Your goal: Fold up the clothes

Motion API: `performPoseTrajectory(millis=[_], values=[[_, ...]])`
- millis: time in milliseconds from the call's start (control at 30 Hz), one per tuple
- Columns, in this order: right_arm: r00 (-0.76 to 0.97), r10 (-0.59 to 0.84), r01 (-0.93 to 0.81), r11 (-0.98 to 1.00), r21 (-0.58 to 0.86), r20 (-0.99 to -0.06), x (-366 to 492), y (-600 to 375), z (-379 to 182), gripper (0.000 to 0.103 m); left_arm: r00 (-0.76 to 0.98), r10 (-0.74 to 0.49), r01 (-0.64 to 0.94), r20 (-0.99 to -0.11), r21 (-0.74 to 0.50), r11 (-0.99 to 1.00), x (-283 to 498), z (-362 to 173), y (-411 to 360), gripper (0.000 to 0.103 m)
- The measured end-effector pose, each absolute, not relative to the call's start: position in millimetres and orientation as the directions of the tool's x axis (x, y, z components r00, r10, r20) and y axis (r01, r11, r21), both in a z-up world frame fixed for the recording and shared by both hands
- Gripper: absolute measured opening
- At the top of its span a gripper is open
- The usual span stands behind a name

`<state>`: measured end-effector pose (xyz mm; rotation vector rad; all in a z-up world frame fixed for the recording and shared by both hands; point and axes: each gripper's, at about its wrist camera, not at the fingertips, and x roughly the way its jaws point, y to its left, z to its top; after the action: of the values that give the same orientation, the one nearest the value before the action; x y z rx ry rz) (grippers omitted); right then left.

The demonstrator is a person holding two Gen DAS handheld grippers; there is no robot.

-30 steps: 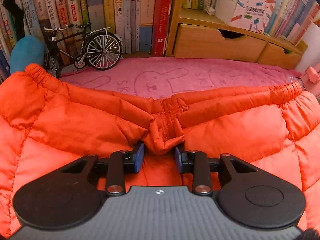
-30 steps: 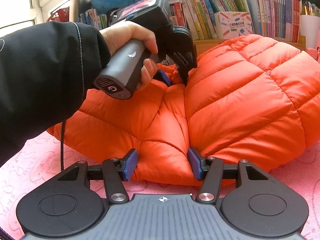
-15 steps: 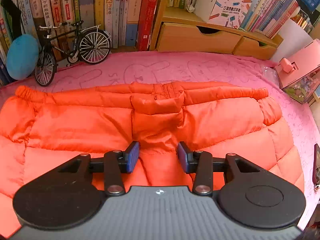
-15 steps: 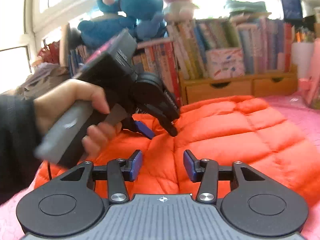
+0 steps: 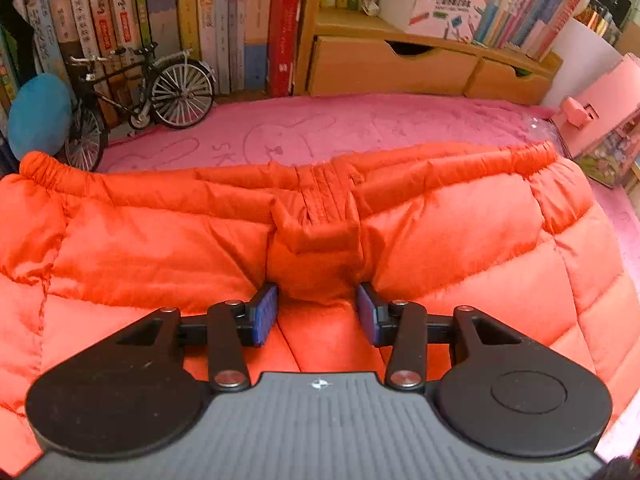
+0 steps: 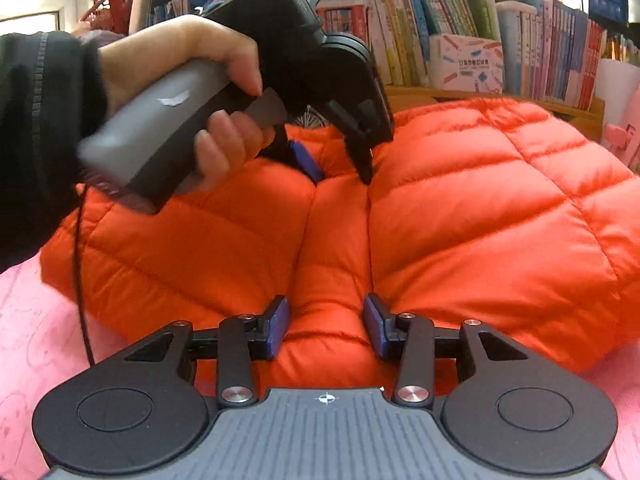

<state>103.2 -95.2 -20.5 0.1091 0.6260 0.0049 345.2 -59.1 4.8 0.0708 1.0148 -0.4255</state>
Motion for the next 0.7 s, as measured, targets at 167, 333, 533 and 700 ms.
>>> performPoseTrajectory(millis=[167, 333, 533, 700], values=[[0.81, 0.044, 0.02, 0.995, 0.103, -0.584, 83.6, -96.8, -22.6, 0.043, 0.503, -0.273, 0.362, -0.82, -0.087, 0.928, 355.6, -1.9, -75.3, 0.043], [0.812, 0.045, 0.019, 0.995, 0.103, -0.582, 77.6, -95.2, -22.1, 0.043, 0.496, -0.297, 0.338, -0.816, -0.133, 0.932, 380.2, -12.9, -80.3, 0.043], [0.812, 0.05, 0.019, 0.993, 0.113, -0.581, 80.8, -98.4, -21.4, 0.043, 0.54, -0.324, 0.363, -0.777, -0.133, 0.922, 354.2, 14.3, -73.5, 0.041], [0.815, 0.068, 0.018, 0.99, 0.142, -0.575, 80.8, -103.0, -21.2, 0.043, 0.577, -0.344, 0.389, -0.741, -0.121, 0.913, 328.2, 40.0, -67.8, 0.04]])
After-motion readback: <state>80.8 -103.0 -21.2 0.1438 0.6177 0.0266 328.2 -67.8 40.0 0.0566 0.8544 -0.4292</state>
